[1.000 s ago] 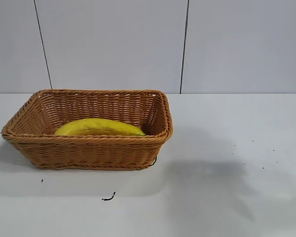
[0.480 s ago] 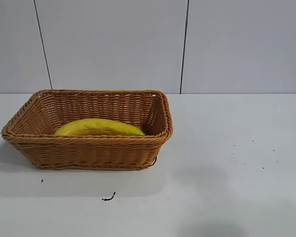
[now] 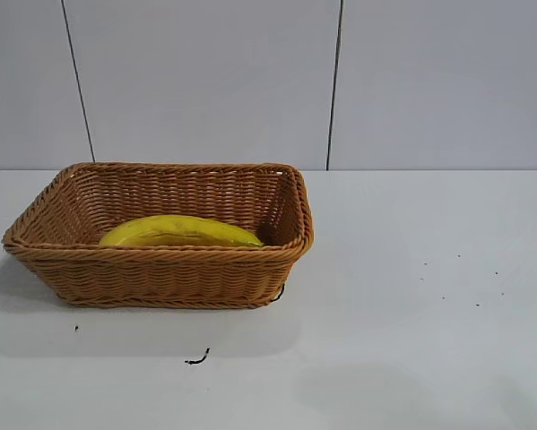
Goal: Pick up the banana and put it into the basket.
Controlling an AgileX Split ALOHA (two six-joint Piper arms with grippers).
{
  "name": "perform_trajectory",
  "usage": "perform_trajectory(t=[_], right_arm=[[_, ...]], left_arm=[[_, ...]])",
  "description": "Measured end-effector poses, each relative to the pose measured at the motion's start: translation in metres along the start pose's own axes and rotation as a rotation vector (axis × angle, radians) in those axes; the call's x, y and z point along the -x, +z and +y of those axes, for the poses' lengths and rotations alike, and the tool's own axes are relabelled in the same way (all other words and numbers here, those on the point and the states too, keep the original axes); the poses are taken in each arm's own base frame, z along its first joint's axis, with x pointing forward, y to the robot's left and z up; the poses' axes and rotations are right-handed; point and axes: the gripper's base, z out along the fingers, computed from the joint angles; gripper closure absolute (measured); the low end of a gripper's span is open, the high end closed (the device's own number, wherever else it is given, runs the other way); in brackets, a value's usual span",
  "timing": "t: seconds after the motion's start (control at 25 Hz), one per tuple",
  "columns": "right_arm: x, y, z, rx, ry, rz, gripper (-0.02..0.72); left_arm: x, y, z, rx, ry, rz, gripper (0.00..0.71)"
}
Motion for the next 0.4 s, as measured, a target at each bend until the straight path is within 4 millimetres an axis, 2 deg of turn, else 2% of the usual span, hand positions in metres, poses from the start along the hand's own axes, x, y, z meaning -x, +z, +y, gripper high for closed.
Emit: perform_trajectory(t=[0.4], right_arm=[[0.0,0.0,0.0006,0.006,0.004,0.0,0.017]], left_arm=[[0.0,0.0,0.0,0.0,0.0,0.0,0.075]])
